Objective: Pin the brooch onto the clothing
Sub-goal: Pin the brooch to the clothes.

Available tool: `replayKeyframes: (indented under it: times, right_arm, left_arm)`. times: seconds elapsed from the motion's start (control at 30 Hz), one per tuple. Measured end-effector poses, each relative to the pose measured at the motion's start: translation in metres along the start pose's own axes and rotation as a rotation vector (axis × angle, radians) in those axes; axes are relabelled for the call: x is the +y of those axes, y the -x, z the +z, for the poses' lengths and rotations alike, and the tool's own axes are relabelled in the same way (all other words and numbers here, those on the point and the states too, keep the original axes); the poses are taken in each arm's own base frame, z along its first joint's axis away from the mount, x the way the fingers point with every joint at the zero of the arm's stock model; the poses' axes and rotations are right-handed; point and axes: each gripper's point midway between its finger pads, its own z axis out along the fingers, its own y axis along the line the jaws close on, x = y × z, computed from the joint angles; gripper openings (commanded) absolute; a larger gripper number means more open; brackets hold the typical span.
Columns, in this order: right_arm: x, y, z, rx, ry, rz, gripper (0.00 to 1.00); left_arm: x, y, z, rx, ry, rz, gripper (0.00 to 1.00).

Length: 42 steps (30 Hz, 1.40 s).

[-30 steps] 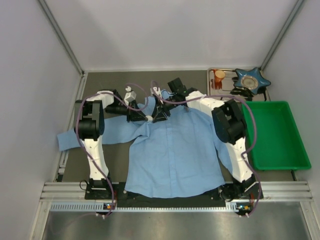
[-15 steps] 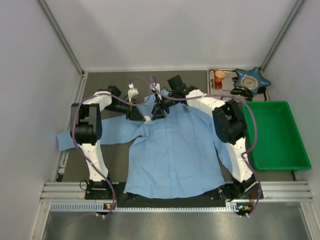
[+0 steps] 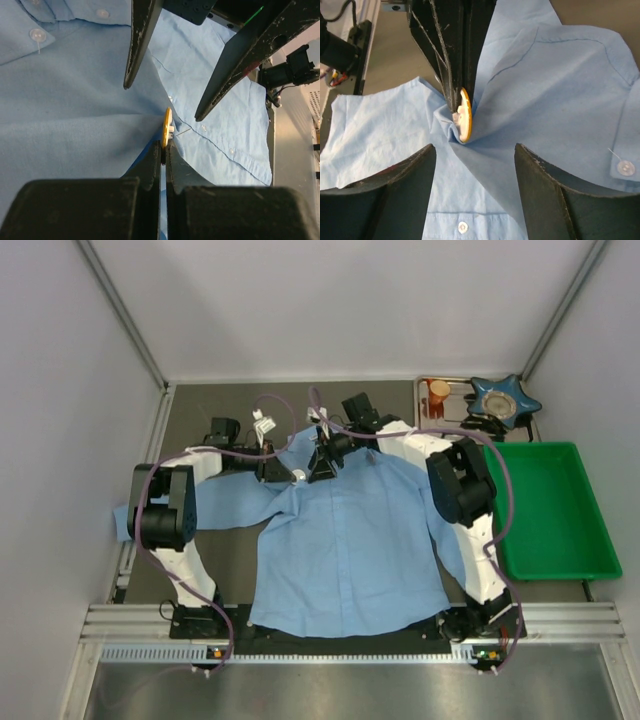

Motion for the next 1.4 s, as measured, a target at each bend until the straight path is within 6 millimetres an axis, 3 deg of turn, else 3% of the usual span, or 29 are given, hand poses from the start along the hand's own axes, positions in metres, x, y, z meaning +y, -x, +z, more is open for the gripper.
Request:
replayKeyframes:
  times: [0.3,0.5,0.63,0.97,1.2,1.4]
  right_arm:
    - [0.011,-0.011,0.006,-0.047,0.069,0.054,0.56]
    - [0.012,0.0,0.008,-0.098,0.084,0.065,0.55]
    - [0.013,0.011,0.007,-0.129,0.096,0.051,0.59]
    - [0.021,0.021,-0.002,-0.159,0.138,0.032,0.46]
    - [0.027,0.009,-0.003,-0.148,0.153,0.039,0.53]
    - [0.028,0.005,-0.003,-0.142,0.156,0.034,0.47]
  left_arm:
    - [-0.011,0.017,0.003,-0.089,-0.041,0.018,0.0]
    - [-0.016,0.023,0.003,-0.101,-0.064,0.046,0.0]
    - [-0.018,0.023,0.003,-0.1,-0.073,0.065,0.0]
    - [-0.025,0.01,0.005,-0.069,-0.109,0.089,0.0]
    - [-0.027,0.009,0.005,-0.067,-0.115,0.101,0.0]
    - [-0.029,0.009,0.005,-0.067,-0.126,0.111,0.0]
